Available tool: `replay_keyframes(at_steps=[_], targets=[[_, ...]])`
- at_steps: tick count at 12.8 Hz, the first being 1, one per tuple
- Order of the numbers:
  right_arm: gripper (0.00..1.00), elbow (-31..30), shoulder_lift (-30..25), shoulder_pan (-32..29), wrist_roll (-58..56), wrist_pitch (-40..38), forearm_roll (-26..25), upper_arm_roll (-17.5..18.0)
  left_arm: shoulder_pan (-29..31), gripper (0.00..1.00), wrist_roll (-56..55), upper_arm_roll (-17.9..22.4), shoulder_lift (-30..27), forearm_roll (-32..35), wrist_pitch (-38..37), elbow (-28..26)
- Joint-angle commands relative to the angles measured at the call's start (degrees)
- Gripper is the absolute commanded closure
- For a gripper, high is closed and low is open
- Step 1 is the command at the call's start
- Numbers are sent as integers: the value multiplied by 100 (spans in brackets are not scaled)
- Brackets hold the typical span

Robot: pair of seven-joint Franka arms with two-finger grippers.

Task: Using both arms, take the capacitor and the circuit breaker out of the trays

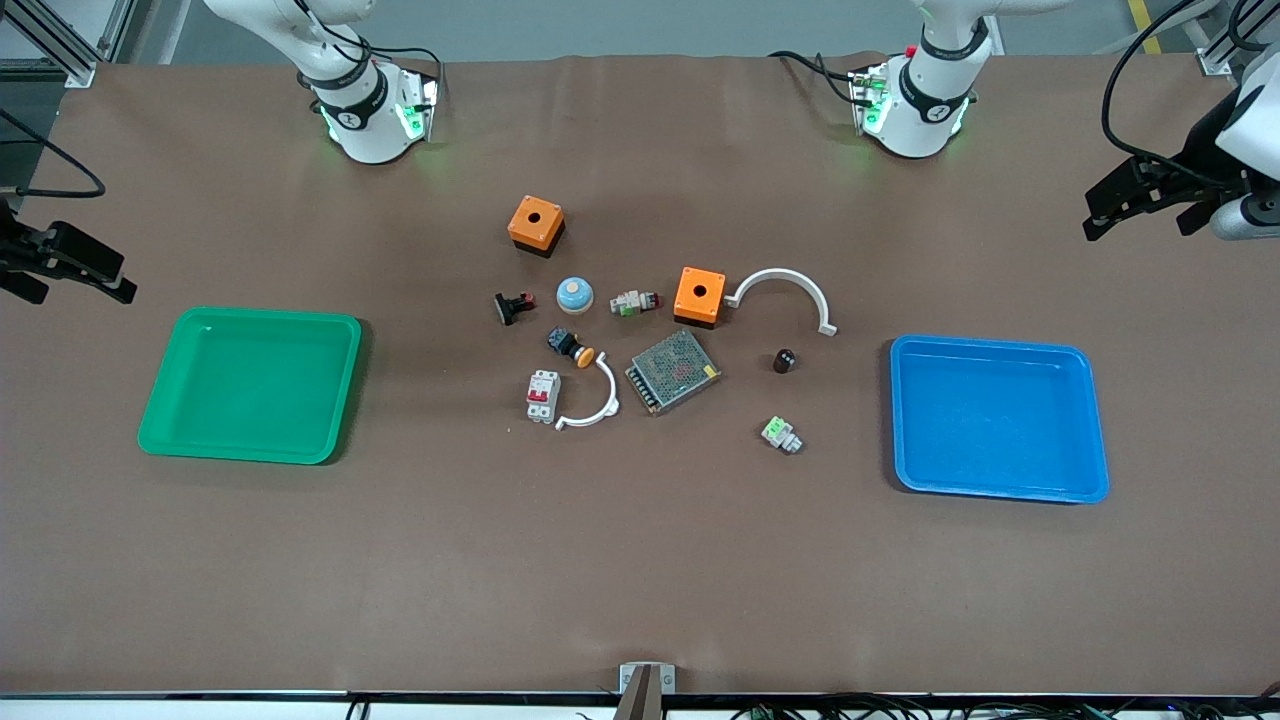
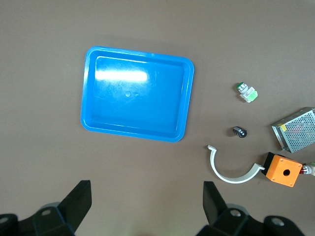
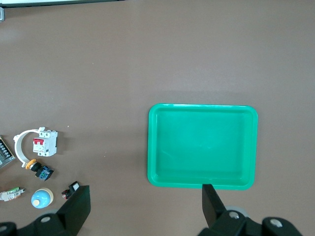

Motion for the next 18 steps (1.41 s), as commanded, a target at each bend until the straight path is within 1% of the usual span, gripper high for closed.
replay_keyframes(at_steps=[1,5,9,18], targets=[[0,111,19,-68,-25,-42,-12,28,-12,0,51,12,94,-30,-86,129],[0,111,19,-42,-25,-59,-82,28,-13,0,51,12,156,-21,-86,155],[0,84,19,-24,-17,-103,-82,28,14,0,59,12,156,-12,-95,295],[0,102,19,-68,-17,-129,-91,28,-4,0,59,12,165,-12,-191,305]])
